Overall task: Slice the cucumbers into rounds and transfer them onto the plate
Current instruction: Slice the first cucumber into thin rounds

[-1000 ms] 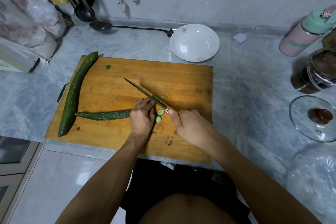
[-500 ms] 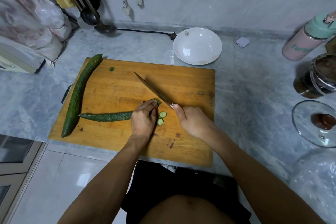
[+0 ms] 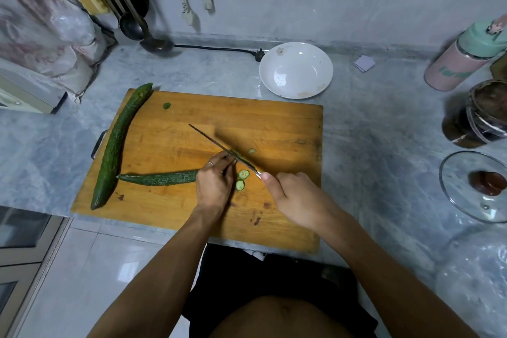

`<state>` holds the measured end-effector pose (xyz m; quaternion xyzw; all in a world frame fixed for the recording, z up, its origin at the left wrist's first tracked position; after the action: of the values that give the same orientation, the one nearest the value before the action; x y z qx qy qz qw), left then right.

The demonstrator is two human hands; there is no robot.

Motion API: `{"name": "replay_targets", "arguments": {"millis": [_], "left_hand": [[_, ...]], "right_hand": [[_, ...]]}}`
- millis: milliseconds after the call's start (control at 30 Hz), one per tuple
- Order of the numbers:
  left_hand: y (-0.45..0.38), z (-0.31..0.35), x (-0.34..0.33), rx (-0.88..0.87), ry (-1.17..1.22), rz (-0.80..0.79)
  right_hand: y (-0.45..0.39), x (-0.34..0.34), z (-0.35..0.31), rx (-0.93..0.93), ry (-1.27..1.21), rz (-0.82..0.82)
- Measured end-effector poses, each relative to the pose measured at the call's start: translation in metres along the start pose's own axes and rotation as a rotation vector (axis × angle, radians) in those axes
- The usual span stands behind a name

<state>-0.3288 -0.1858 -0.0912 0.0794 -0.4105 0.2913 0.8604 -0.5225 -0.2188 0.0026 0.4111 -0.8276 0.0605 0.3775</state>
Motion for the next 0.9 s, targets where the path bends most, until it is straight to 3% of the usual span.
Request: {"name": "replay_targets", "arguments": {"millis": [900], "left_hand": [[-0.0009,0.0025,-0.0004,-0.006,0.022,0.038]], "right_hand": [[0.0027,-0.0012,-0.0015,0.026,0.128,-0.009]]}}
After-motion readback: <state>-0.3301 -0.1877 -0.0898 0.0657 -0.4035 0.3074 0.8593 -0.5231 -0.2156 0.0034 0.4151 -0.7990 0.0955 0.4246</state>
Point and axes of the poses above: each hand's wrist, its own y-axis away from the middle knuckle, its own x-axis out of the back of the hand, z = x × y, the point moved 2 cm from there along -y, towards the middle knuckle, and after that the axes turned 14 degrees about x, right-handed, at the moved point
